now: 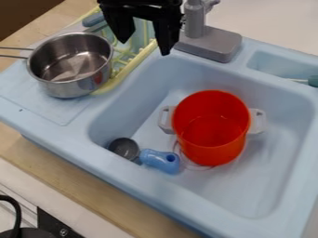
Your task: Moved the blue knife to the sink
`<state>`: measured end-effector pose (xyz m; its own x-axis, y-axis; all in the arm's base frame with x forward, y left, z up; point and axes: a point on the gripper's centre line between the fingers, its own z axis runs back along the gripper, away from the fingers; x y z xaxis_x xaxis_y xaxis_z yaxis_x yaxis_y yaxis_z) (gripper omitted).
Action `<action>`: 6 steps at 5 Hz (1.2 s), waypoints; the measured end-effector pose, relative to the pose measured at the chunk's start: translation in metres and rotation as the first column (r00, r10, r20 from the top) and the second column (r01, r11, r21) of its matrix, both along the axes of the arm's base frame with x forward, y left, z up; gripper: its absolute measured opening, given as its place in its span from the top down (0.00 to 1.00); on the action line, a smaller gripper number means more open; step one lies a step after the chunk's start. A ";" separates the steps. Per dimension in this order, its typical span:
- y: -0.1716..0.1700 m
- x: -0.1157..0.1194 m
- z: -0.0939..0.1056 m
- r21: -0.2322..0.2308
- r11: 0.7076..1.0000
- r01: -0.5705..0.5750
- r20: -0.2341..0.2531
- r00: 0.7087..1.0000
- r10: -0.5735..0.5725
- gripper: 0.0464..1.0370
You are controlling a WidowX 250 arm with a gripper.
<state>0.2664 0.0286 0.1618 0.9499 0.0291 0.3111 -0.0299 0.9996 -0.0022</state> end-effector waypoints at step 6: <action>-0.123 0.031 -0.017 0.111 0.760 0.641 0.003 0.764 -0.645 0.04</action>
